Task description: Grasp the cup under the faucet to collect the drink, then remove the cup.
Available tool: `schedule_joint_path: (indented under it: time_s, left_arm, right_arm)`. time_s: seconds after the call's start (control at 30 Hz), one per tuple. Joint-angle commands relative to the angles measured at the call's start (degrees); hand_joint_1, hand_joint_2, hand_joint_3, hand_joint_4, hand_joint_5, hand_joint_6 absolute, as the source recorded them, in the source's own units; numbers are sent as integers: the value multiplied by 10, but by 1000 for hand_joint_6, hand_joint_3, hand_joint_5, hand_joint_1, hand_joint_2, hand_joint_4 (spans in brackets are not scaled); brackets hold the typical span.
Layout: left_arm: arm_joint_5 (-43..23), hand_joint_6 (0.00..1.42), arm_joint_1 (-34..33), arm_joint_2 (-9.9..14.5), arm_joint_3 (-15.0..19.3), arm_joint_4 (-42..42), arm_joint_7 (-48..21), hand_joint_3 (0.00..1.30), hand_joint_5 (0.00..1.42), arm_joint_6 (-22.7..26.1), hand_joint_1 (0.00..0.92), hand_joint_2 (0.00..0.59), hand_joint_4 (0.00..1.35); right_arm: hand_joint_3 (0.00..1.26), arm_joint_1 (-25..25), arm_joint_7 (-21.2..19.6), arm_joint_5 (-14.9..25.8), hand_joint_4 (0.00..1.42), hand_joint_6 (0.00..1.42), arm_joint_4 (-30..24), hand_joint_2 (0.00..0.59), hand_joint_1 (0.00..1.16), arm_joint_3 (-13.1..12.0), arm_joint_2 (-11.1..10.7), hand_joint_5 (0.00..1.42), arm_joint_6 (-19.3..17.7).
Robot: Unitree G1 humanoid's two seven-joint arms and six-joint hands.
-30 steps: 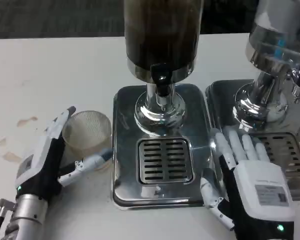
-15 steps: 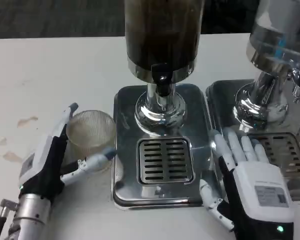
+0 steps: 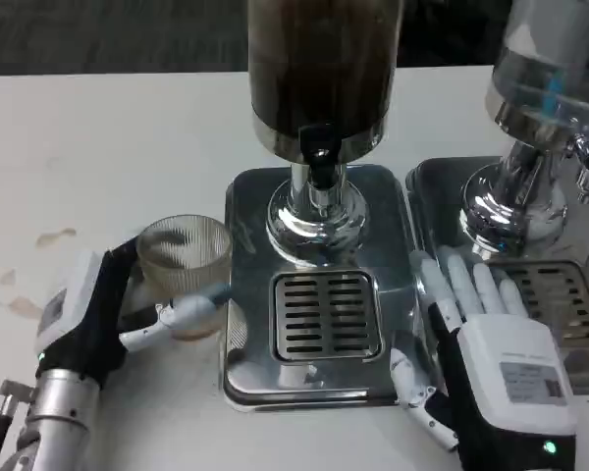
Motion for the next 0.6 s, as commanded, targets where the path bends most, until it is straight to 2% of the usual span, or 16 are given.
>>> schedule_joint_path:
  time_s: [0.03,0.3,0.6]
  left_arm:
    - [14,952,10,0,-11,3,12,571,874,5,471,63,739]
    - [17,1022,18,0,-5,-6,75,683,929,-3,500,33,829]
    - [8,1153,22,-6,6,-3,87,825,1074,-6,569,8,976]
  right_arm:
    - [54,-2,1,8,0,0,0,534,74,-2,0,0,-6]
    - [54,-4,1,11,0,3,3,534,77,-2,0,0,-7]
    - [54,-8,0,14,0,14,6,533,78,-3,-2,0,-8]
